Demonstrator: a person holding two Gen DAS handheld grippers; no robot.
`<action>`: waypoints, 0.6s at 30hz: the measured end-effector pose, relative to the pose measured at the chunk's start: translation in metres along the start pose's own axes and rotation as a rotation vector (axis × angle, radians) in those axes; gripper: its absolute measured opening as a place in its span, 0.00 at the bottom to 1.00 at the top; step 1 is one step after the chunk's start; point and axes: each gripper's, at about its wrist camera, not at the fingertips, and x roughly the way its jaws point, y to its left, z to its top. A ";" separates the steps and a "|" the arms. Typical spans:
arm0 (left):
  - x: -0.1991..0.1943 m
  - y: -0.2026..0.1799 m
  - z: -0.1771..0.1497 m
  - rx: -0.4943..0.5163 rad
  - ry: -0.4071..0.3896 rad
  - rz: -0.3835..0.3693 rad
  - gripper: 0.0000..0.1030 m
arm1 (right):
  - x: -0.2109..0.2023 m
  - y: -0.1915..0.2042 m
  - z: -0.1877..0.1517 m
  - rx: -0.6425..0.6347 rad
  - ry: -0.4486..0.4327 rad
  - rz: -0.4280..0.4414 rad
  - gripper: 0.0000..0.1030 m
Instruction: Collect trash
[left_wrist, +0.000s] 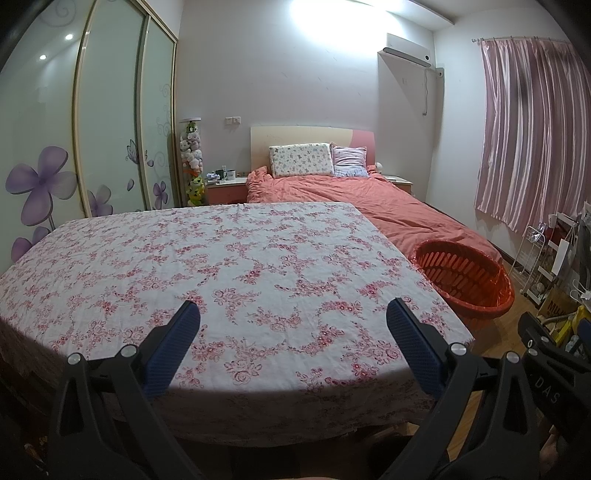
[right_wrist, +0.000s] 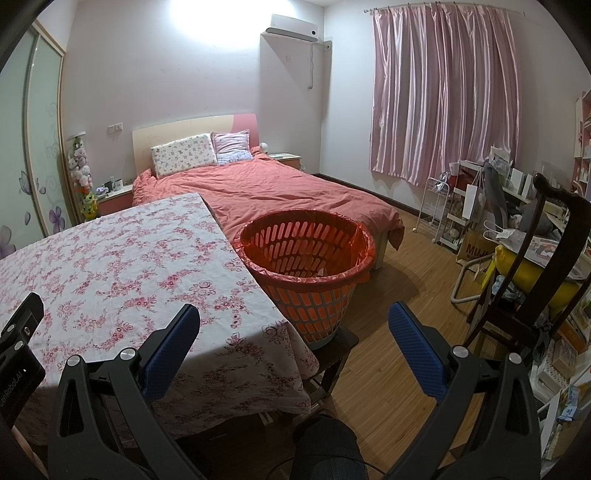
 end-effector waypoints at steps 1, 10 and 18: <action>0.000 0.000 0.000 0.000 0.000 0.000 0.96 | 0.001 0.000 0.000 0.000 0.000 0.000 0.98; 0.000 0.001 -0.002 0.000 0.005 0.001 0.96 | 0.001 -0.001 0.000 0.000 0.000 0.000 0.98; -0.001 0.002 -0.003 0.000 0.008 0.002 0.96 | 0.001 -0.001 0.000 0.001 0.000 0.001 0.98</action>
